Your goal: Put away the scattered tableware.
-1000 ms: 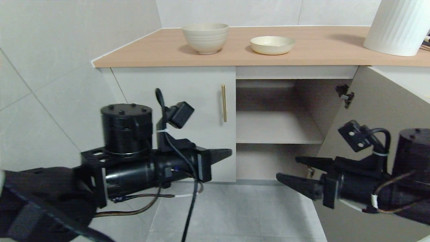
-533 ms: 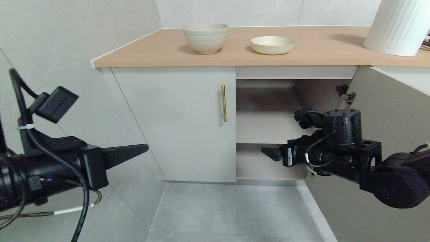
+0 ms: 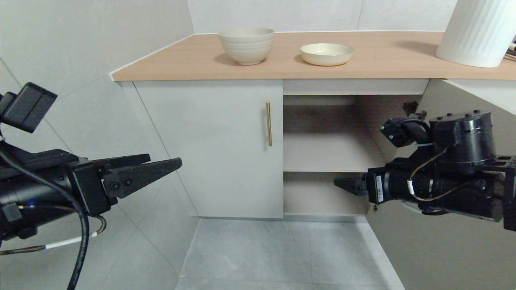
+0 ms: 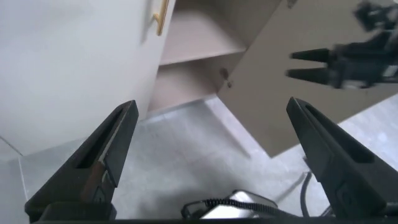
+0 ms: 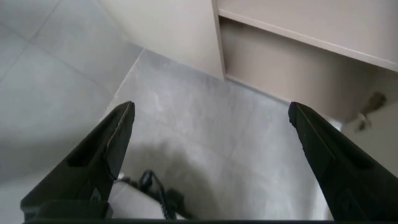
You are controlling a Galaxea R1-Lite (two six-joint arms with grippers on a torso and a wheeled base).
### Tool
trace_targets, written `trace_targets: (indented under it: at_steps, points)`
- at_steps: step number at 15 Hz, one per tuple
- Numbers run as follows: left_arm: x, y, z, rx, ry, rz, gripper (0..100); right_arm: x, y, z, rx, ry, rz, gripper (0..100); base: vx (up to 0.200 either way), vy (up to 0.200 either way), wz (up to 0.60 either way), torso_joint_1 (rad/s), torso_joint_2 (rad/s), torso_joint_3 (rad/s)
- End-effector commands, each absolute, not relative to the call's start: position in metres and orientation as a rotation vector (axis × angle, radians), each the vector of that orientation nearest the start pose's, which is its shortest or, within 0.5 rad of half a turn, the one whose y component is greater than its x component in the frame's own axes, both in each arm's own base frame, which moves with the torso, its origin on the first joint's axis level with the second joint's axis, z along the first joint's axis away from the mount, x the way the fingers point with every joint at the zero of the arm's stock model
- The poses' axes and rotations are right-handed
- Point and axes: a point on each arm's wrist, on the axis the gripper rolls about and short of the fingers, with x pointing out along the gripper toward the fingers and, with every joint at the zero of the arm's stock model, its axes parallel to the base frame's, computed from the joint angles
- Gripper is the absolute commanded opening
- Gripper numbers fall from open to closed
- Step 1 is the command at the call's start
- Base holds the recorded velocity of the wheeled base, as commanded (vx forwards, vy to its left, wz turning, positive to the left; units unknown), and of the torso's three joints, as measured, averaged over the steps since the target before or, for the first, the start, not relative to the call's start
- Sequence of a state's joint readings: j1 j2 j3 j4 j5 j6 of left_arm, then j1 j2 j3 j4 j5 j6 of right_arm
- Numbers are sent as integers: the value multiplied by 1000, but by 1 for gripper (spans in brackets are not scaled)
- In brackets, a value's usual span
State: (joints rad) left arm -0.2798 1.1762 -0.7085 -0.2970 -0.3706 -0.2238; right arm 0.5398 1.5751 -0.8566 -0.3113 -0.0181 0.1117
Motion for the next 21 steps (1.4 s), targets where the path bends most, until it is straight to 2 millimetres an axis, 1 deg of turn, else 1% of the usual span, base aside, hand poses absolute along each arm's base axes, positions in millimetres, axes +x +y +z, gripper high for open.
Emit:
trace_targets:
  at_steps: [1,7,12,15,19,21]
  points:
    - [167,-56,247,-223,251,-620,100,217,131,233,18,345,506,100,0,0,0,0,0,0]
    - [165,-56,249,-222,246,-622,100,214,132,236,15,336,510,100,0,0,0,0,0,0]
    - [163,-55,249,-219,248,-622,100,215,133,234,13,342,511,100,200,0,0,-2,2,5]
    - [163,-55,249,-219,248,-621,100,218,135,229,8,360,509,100,200,0,0,2,4,2]
    - [163,-55,249,-219,249,-622,100,216,135,229,8,359,517,100,200,0,0,5,1,7]
    - [161,-54,250,-221,241,-626,100,211,132,229,12,359,524,100,0,0,0,0,0,0]
